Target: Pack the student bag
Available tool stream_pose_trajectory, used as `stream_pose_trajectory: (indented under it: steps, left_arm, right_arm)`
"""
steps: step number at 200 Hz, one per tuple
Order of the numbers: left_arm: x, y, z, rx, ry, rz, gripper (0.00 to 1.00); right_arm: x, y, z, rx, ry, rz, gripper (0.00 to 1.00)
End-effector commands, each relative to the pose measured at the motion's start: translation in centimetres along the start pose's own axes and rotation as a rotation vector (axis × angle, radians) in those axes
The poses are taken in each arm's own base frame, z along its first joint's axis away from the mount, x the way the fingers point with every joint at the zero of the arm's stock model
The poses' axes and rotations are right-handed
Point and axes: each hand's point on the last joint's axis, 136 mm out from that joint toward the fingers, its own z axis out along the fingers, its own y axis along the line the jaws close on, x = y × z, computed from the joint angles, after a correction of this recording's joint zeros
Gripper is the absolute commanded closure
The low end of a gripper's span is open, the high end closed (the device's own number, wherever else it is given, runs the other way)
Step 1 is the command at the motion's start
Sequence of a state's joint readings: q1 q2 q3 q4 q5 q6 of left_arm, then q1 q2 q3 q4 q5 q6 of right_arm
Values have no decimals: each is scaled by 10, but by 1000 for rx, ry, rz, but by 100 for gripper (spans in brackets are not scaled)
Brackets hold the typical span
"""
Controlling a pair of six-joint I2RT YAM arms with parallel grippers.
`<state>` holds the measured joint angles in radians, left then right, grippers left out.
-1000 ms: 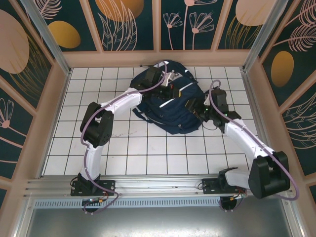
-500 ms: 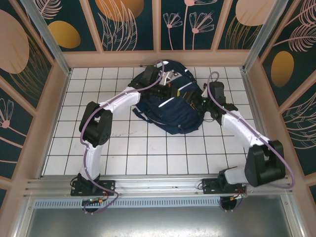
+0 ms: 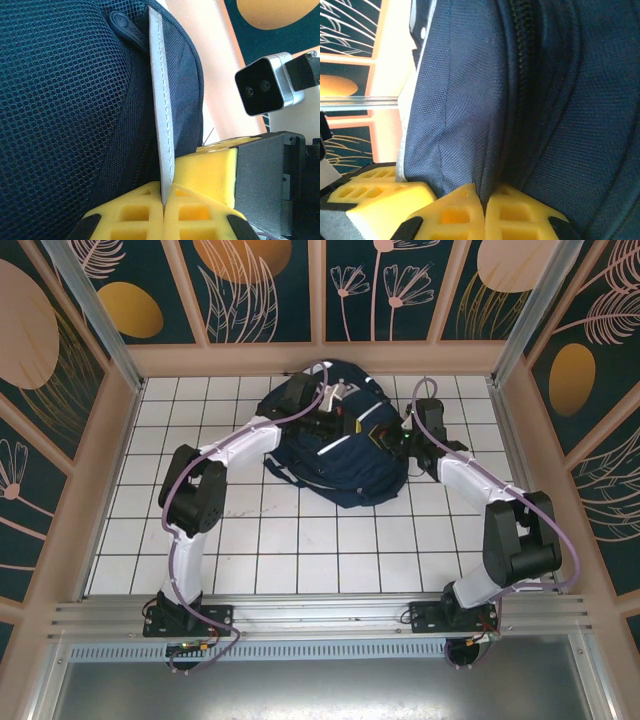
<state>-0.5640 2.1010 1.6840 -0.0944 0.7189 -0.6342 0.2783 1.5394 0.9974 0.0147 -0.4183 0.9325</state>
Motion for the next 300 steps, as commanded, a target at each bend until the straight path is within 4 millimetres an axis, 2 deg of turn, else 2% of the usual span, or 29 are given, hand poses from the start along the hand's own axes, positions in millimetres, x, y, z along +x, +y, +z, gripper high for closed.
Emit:
stream_pose_trajectory:
  steps: [1, 7, 28, 45, 55, 58, 69, 92, 123, 149, 189, 201, 212, 215, 221, 259, 282, 286, 300]
  left_arm:
    - [-21, -44, -37, 29, -81, 92, 81]
    - [-22, -38, -44, -6, -102, 86, 72]
    - [-28, -17, -77, -123, -200, 52, 54]
    - [-23, -13, -102, -205, -254, 60, 50]
    - [-13, -6, -109, -239, -254, 42, 49]
    - [-12, -15, -116, -230, -267, 50, 49]
    - [2, -19, -122, -209, -264, 19, 49]
    - [40, -26, -119, -177, -243, -63, 49]
    - [103, -13, -84, -292, -95, -254, 46]
    - [128, -5, -75, -331, -49, -363, 45]
    - [158, 29, -73, -561, 55, -378, 45]
    - [162, 35, -70, -590, 77, -373, 45]
    - [156, 36, -70, -607, 65, -364, 45]
    - [159, 43, -65, -626, 78, -370, 45]
    - [159, 47, -62, -632, 78, -374, 45]
    - [144, 56, -42, -642, 51, -386, 45]
    - [132, 67, -41, -697, -8, -378, 45]
    - [130, 68, -41, -710, -16, -377, 46]
    - [126, 73, -40, -735, -33, -376, 47]
  right_arm:
    - [-24, 35, -6, -99, -91, -24, 100]
    - [-26, 38, -8, -103, -102, -15, 100]
    - [-31, 45, -15, -115, -134, 30, 100]
    - [-32, 51, -15, -114, -153, 86, 100]
    - [-31, 52, -13, -89, -171, 132, 100]
    - [-31, 51, -12, -80, -175, 145, 100]
    - [-29, 57, -7, -69, -193, 178, 100]
    - [-23, 74, 4, -55, -218, 201, 100]
    - [-18, 85, 17, -8, -238, 256, 100]
    - [-17, 93, 28, 15, -233, 275, 100]
    - [-13, 101, 38, 23, -229, 284, 100]
    - [-11, 104, 40, 18, -223, 287, 100]
    - [-8, 106, 43, 10, -213, 287, 100]
    - [-7, 106, 44, 9, -211, 287, 100]
    - [-5, 107, 45, 7, -207, 288, 100]
    - [-3, 110, 45, -11, -209, 286, 100]
    - [-2, 109, 43, -21, -212, 292, 100]
    - [6, 112, 45, -25, -198, 284, 100]
    - [7, 114, 43, -36, -198, 285, 100]
